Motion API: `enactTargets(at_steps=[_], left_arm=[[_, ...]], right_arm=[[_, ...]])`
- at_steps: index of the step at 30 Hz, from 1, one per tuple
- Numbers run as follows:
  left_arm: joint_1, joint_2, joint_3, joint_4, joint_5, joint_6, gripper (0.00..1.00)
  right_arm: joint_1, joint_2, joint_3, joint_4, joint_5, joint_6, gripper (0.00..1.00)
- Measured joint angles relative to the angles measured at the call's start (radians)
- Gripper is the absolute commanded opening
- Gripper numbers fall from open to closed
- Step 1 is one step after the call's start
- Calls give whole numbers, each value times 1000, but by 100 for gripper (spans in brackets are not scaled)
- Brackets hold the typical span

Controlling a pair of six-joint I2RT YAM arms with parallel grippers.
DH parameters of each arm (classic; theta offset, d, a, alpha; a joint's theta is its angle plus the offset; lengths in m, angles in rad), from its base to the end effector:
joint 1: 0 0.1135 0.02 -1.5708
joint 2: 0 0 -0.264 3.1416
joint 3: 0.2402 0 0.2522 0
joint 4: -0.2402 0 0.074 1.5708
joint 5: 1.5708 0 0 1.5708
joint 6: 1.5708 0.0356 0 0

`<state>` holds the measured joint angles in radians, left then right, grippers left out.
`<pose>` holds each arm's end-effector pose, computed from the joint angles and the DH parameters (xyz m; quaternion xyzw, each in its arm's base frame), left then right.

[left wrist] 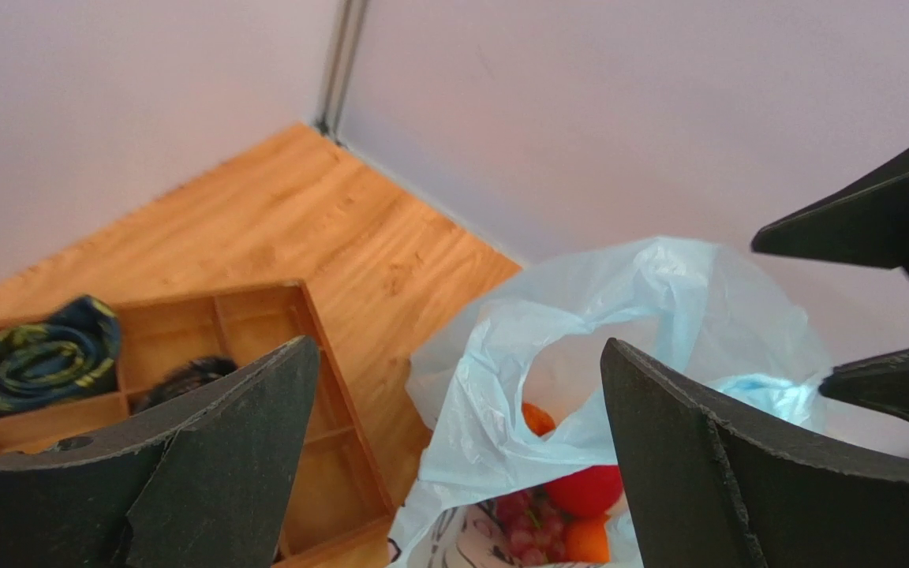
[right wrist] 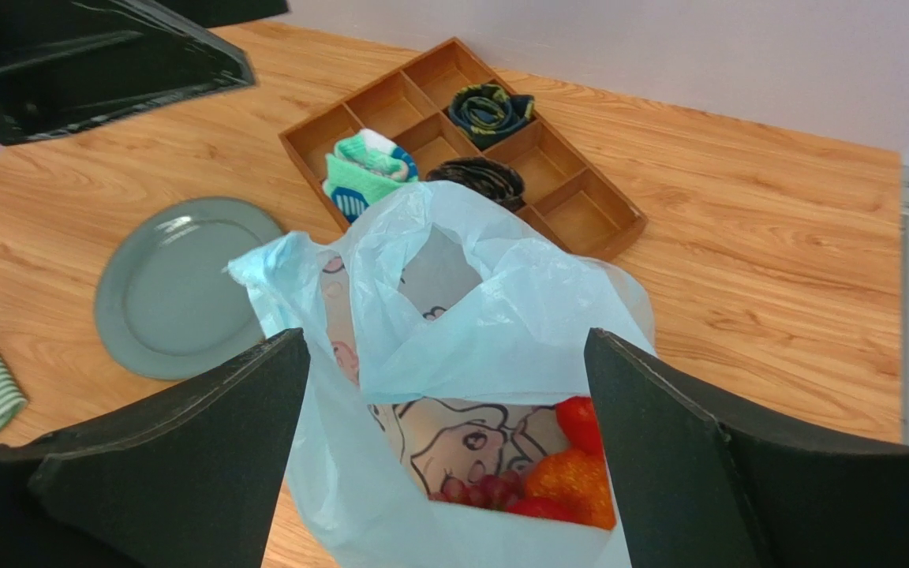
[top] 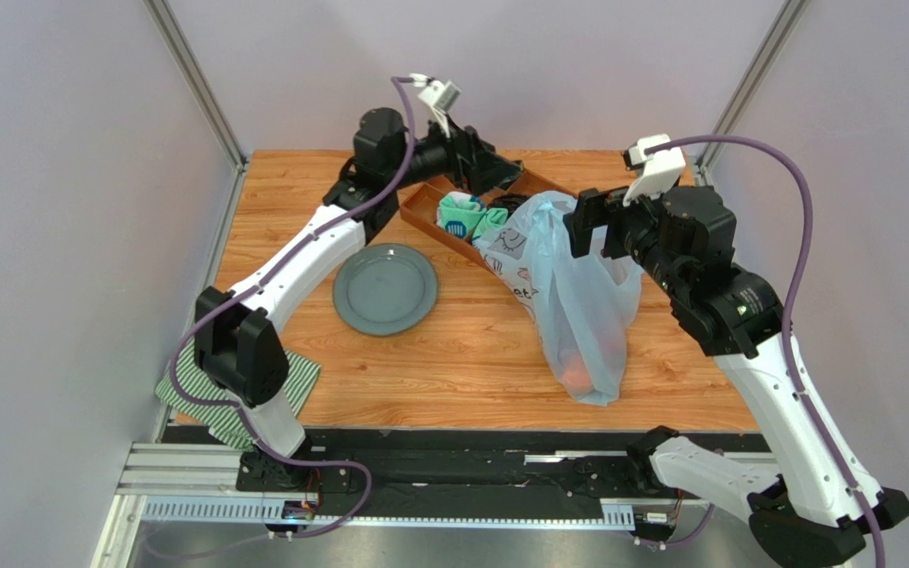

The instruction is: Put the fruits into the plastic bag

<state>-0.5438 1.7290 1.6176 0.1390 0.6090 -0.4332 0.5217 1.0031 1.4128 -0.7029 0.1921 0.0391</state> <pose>0.3445 -0.2321 0.4094 0.2513 0.6523 -0.5055 0.5057 0.1622 0.0854 0.4572 -0.1354 0.7896 0.0903 0.5916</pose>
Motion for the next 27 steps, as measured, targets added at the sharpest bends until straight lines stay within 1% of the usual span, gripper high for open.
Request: enactTargets(at_steps=[4, 6, 7, 8, 9, 10, 13, 15, 19, 22, 24, 27], left_arm=[[76, -53, -56, 73, -13, -41, 98], [119, -82, -116, 85, -36, -57, 98], [143, -99, -151, 84, -50, -63, 98], [172, -119, -191, 79, -68, -68, 98], [203, -143, -238, 72, -87, -74, 98], [228, -170, -277, 61, -106, -75, 98], [307, -288, -411, -7, -206, -54, 99], [328, -385, -469, -77, -296, -19, 99], [327, -608, -558, -193, -463, 61, 99], [327, -777, -608, -297, -580, 100, 99], [328, -859, -624, -356, -642, 109, 99], [327, -934, -647, -421, -691, 111, 99]], right_arm=[[-174, 26, 0, 45, -182, 76, 91], [-311, 34, -5, 75, -270, 129, 90], [-373, 35, -10, 88, -296, 153, 90], [-394, 36, -18, 97, -311, 174, 90], [-462, 34, -28, 102, -318, 193, 90], [-490, 28, -43, 110, -319, 207, 90], [-504, -9, -99, 117, -302, 227, 91], [-504, -42, -127, 118, -263, 227, 91], [-514, -120, -192, 148, -153, 223, 91], [-535, -159, -241, 192, -117, 227, 91], [-541, -174, -280, 225, -101, 234, 91], [-543, -176, -321, 251, -93, 245, 91]])
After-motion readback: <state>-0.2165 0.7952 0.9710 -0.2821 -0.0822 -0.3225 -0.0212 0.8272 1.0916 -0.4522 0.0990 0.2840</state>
